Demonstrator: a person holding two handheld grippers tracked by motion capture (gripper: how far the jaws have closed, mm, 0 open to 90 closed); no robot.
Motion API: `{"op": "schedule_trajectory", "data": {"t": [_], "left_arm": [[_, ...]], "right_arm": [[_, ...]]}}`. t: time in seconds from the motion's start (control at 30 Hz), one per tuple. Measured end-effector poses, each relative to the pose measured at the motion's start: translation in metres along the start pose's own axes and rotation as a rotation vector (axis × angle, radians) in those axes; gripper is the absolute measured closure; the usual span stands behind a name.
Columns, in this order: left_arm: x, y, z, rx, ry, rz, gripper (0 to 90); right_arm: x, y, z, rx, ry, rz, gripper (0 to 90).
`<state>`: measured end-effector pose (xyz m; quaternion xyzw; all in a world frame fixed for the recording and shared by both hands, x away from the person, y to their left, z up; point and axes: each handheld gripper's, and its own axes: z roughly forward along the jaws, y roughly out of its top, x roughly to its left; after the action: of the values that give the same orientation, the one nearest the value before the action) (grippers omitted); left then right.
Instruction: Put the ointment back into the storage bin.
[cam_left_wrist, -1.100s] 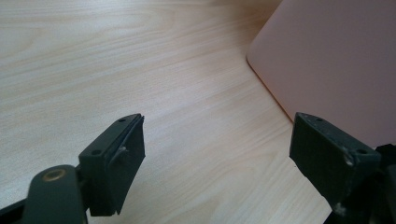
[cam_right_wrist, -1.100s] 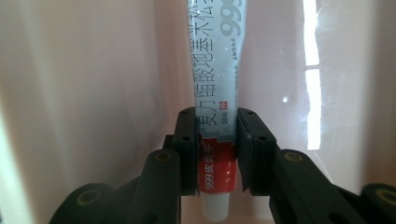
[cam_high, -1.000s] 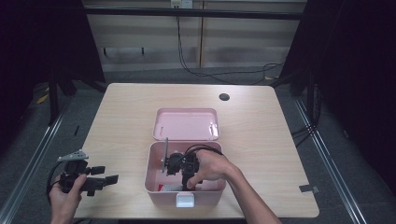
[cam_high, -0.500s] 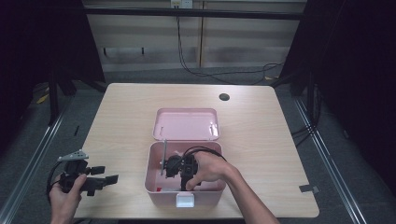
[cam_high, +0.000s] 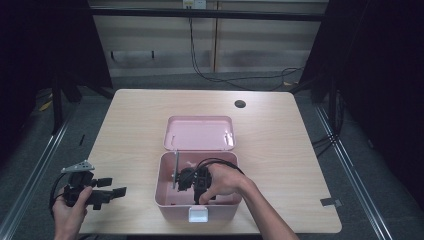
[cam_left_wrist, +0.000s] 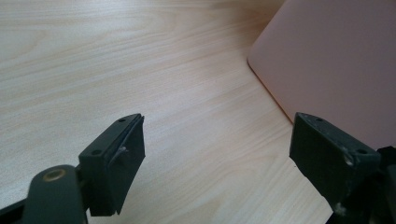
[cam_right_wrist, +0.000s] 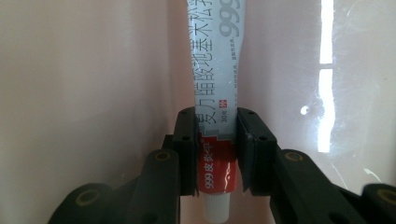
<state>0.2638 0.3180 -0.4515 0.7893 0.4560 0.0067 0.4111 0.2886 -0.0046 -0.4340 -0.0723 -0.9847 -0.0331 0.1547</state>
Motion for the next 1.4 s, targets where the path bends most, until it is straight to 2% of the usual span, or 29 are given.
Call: {"op": "schedule_trajectory", "data": {"t": [0.27,0.33,0.47,0.5,0.57,0.63,0.73,1.03,1.2,1.23,1.4], "left_arm": [[0.000,0.000,0.000,0.001,0.001,-0.003,18.1],[0.001,0.000,0.000,0.003,0.000,-0.003,18.0],[0.001,0.000,0.000,0.002,0.000,-0.003,18.1],[0.001,0.000,0.000,0.003,0.000,-0.004,18.1],[0.001,0.000,0.000,0.002,0.000,-0.004,18.1],[0.001,0.000,0.000,0.004,0.000,-0.004,18.1],[0.001,0.000,0.000,0.004,0.001,-0.003,18.1],[0.001,0.000,0.000,0.005,0.002,-0.002,18.1],[0.000,0.000,0.001,0.006,0.002,-0.005,18.1],[0.000,0.000,0.001,0.006,0.003,-0.003,18.0],[0.000,0.000,0.001,0.004,0.003,-0.005,18.1]], "right_arm": [[-0.001,-0.003,0.004,0.011,0.009,0.006,71.2],[-0.001,-0.003,0.004,0.012,0.017,-0.004,70.9],[-0.002,-0.003,0.006,0.003,0.020,0.018,70.9],[-0.003,-0.002,0.005,0.026,0.006,0.017,70.7],[-0.002,-0.002,0.006,0.023,0.018,0.023,70.6],[-0.002,-0.002,0.003,0.001,0.016,0.007,69.2],[-0.001,-0.003,0.002,0.004,0.020,0.005,68.4],[0.000,-0.007,-0.006,-0.024,-0.012,0.015,63.6],[0.001,-0.011,-0.012,-0.046,-0.054,0.057,60.8],[0.001,-0.012,-0.013,-0.044,-0.052,0.047,60.7],[0.001,-0.016,-0.020,-0.066,-0.066,0.058,58.8]]}}
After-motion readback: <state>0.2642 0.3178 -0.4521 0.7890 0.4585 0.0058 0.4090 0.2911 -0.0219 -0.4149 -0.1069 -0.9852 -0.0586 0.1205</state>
